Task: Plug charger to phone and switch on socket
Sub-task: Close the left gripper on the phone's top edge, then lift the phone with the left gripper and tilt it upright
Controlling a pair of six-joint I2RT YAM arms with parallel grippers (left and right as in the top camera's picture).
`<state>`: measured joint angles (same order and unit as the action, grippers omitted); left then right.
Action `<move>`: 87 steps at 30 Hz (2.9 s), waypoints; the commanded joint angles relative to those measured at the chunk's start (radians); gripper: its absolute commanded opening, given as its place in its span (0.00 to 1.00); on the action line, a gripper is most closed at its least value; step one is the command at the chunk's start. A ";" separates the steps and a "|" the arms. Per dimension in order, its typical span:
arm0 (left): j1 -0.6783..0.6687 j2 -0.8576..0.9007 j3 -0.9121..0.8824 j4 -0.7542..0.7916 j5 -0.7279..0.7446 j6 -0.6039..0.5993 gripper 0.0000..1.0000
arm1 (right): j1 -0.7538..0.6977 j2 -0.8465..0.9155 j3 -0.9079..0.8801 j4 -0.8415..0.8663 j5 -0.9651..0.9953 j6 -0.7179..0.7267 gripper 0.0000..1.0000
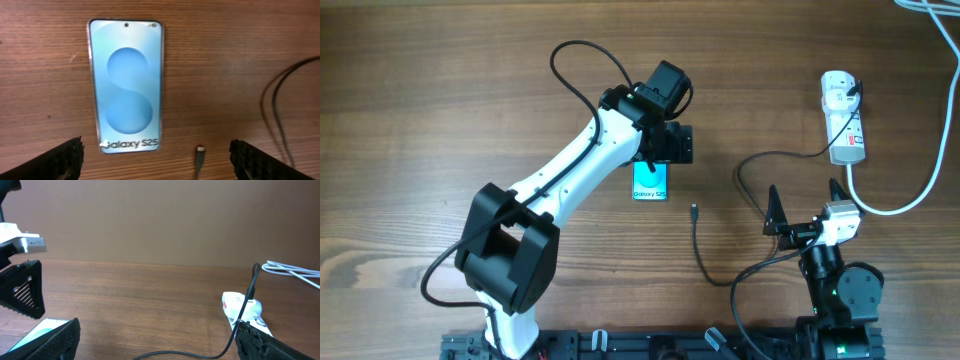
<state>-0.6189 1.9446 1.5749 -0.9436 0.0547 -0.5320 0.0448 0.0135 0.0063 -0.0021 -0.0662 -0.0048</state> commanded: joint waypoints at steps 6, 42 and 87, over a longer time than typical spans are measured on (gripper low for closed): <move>0.010 0.121 -0.005 0.035 -0.095 -0.004 1.00 | -0.004 -0.006 -0.001 0.003 0.010 0.007 1.00; 0.014 0.224 -0.004 0.048 -0.033 -0.039 0.72 | -0.004 -0.006 -0.001 0.003 0.010 0.007 1.00; 0.178 -0.086 -0.004 0.074 1.075 -0.053 0.72 | -0.004 -0.006 -0.001 0.003 0.010 0.007 0.99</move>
<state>-0.4484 1.8954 1.5673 -0.8764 1.0756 -0.5682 0.0448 0.0135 0.0063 -0.0021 -0.0658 -0.0048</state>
